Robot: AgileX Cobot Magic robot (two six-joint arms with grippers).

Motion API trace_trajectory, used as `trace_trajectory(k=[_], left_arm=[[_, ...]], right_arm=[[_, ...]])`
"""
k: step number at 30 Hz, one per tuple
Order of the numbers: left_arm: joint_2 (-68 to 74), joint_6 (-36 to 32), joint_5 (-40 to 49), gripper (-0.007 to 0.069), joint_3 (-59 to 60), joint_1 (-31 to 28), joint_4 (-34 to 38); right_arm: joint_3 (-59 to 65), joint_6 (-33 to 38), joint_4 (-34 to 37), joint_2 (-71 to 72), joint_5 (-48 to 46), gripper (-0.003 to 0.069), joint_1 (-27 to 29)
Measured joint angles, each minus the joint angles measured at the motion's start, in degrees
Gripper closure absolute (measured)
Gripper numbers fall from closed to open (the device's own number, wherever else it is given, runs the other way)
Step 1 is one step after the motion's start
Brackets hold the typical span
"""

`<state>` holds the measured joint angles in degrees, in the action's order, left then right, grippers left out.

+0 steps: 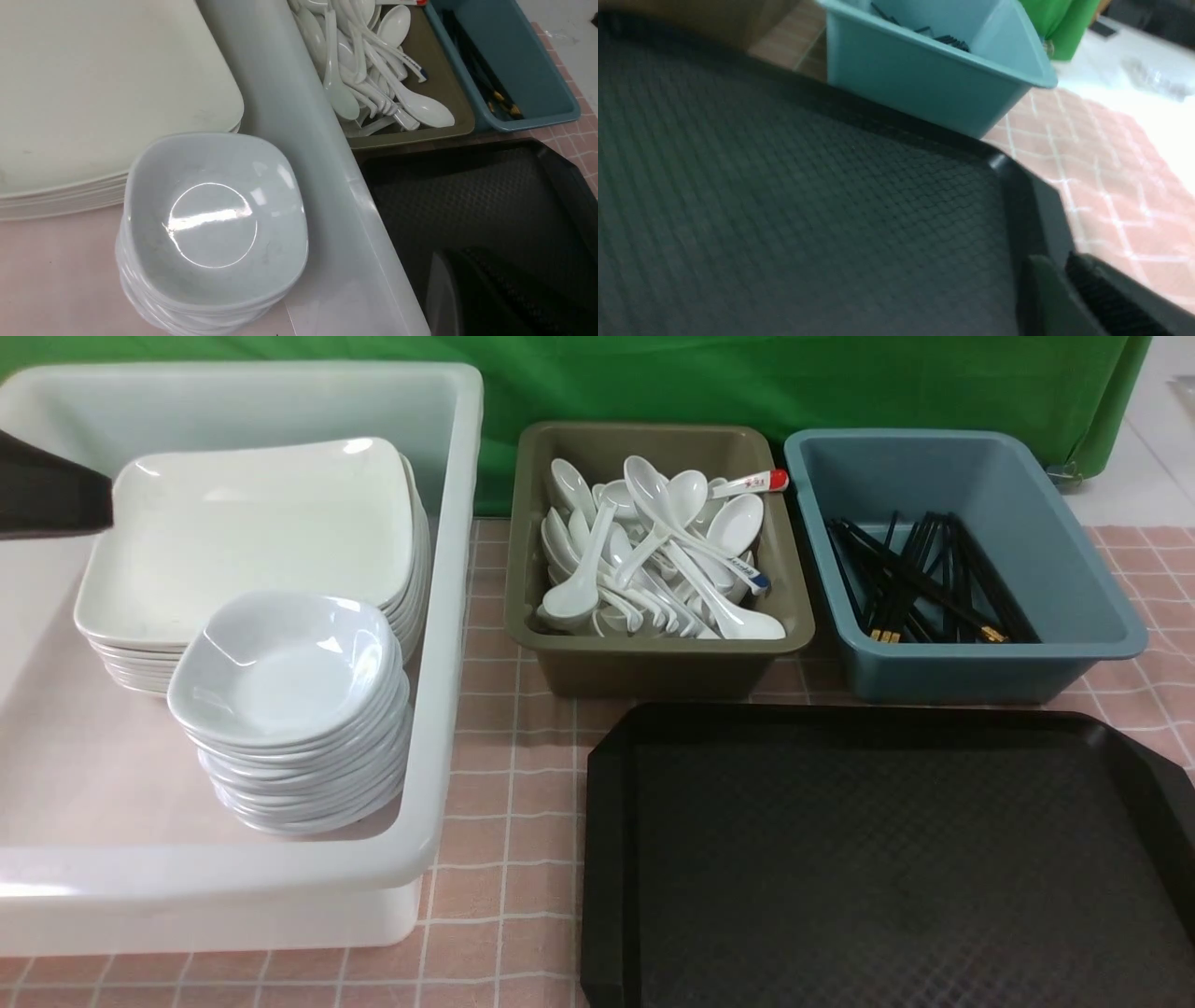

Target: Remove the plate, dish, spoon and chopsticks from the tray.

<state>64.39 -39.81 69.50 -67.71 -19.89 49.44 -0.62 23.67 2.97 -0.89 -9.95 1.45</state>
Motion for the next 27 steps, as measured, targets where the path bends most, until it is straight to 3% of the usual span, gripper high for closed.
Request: trace_trajectory(k=[9, 18, 27], left_arm=[[-5.42, 0.57, 0.13, 0.0625, 0.00, 0.00, -2.52], [-10.52, 0.90, 0.27, 0.0625, 0.00, 0.00, -9.36], [-11.41, 3.53, 0.39, 0.0625, 0.00, 0.00, -10.09]], right_arm=[[0.00, -12.48, 0.00, 0.00, -0.48, 0.0522, 0.00], [0.00, -14.38, 0.00, 0.00, -0.48, 0.0496, 0.00], [0.00, -14.38, -0.17, 0.00, -0.30, 0.0477, 0.00]])
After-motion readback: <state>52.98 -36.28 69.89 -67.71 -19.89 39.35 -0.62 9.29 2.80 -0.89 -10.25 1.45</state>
